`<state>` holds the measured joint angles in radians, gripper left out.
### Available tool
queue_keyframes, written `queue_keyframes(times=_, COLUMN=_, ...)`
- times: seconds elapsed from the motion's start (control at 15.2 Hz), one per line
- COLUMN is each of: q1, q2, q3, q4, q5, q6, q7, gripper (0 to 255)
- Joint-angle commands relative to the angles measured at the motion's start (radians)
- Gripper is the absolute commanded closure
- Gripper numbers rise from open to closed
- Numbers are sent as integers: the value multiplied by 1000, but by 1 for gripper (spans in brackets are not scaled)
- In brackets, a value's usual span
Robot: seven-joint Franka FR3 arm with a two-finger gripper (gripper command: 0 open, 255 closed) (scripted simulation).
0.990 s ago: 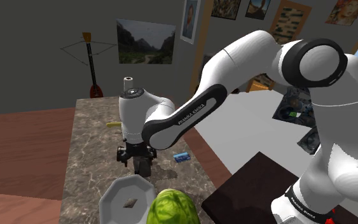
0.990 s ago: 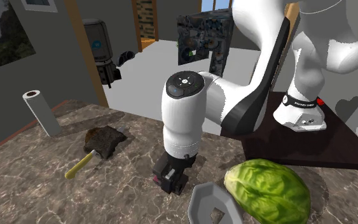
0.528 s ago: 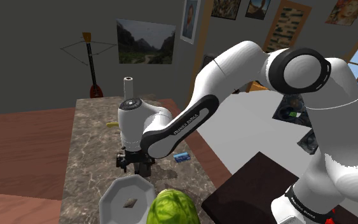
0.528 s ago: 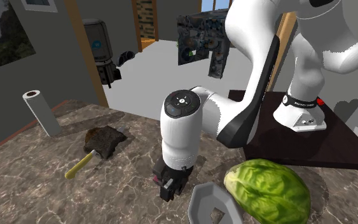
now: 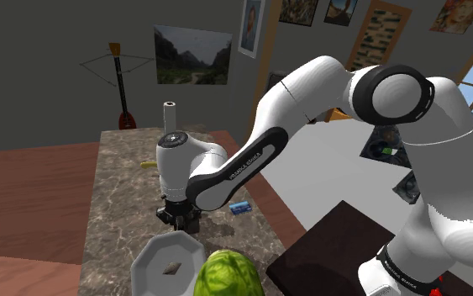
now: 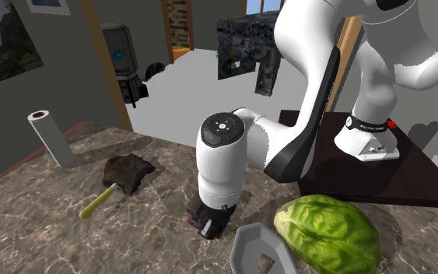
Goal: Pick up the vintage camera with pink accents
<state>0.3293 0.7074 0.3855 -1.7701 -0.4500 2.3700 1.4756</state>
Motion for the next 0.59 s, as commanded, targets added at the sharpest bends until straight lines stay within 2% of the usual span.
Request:
queue_keyframes(times=0.0, q1=0, q2=1, q3=0, q4=0, q5=0, q6=0, q7=0, gripper=255)
queue_keyframes(times=0.53, q1=-14, q2=-49, q3=20, q4=-11, q5=23, q6=-38, q7=-15, gripper=255)
